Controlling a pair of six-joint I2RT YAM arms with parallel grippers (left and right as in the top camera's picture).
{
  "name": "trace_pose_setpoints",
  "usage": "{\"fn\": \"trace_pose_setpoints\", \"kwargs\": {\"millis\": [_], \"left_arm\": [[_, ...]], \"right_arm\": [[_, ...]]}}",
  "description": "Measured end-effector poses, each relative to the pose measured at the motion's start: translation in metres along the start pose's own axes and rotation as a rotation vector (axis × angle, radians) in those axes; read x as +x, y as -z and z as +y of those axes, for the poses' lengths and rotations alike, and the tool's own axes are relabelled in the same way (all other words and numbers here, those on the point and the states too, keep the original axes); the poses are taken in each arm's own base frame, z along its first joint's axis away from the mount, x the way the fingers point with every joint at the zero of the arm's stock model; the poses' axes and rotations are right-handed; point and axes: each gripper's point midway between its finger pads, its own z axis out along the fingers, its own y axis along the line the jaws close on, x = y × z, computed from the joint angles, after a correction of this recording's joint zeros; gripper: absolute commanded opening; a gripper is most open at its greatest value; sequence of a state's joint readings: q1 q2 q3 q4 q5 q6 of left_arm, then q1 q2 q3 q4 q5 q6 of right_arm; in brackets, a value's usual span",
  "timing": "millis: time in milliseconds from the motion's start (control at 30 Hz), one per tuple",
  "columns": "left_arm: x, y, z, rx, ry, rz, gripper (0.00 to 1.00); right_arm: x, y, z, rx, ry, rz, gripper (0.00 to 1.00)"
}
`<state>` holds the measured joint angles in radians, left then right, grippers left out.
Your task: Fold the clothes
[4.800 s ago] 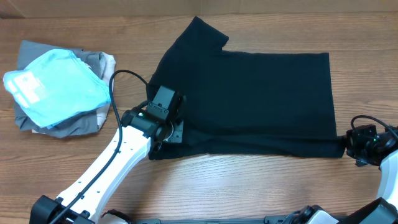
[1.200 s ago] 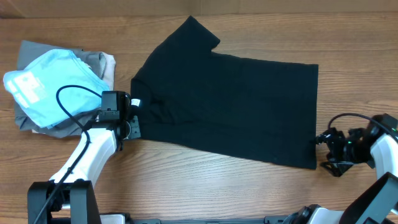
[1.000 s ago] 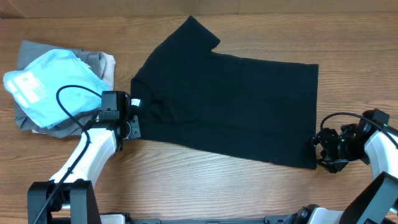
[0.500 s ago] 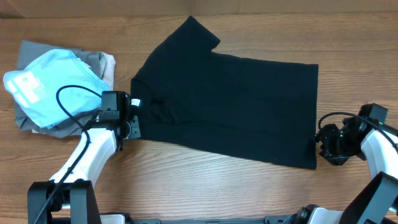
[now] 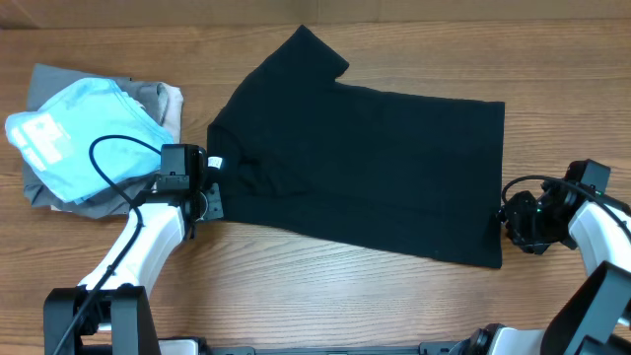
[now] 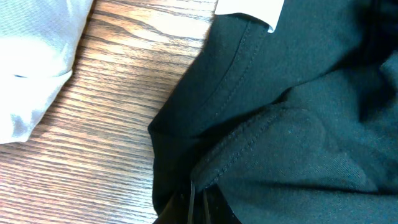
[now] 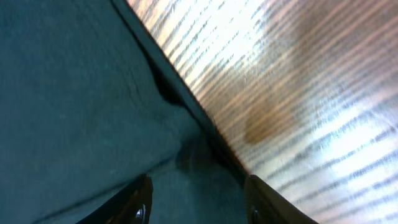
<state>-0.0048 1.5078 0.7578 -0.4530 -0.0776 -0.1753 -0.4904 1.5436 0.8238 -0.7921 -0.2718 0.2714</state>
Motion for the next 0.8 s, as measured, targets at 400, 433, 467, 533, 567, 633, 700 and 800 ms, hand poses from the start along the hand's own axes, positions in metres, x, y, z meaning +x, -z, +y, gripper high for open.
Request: {"fn": "trace_pose_setpoints", "kwargs": {"millis": [400,433,467,533,567,633,700,800], "left_arm": [[0.000,0.000,-0.001,0.007,0.000,0.001,0.04],[0.000,0.000,-0.001,0.007,0.000,0.001,0.04],[0.000,0.000,-0.001,0.007,0.000,0.001,0.04],[0.000,0.000,-0.001,0.007,0.000,0.001,0.04],[0.000,0.000,-0.001,0.007,0.000,0.001,0.04],[0.000,0.000,-0.001,0.007,0.000,0.001,0.04],[0.000,0.000,-0.001,0.007,0.000,0.001,0.04],[0.000,0.000,-0.001,0.007,0.000,0.002,0.04]], "right_arm": [[-0.003,-0.010,-0.003,0.006,-0.001,0.011,0.43],[-0.005,-0.010,-0.002,0.005,0.002,0.004,0.43],[-0.006,-0.010,-0.002,0.006,0.003,-0.001,0.43],[-0.007,-0.011,-0.003,0.008,0.004,-0.006,0.44],[-0.008,-0.012,-0.003,0.010,0.003,-0.004,0.44],[-0.007,-0.014,-0.004,0.012,0.002,0.004,0.43],[-0.006,-0.019,-0.005,0.018,0.001,0.017,0.36],[-0.005,-0.022,-0.004,0.018,0.012,0.024,0.26]]}}
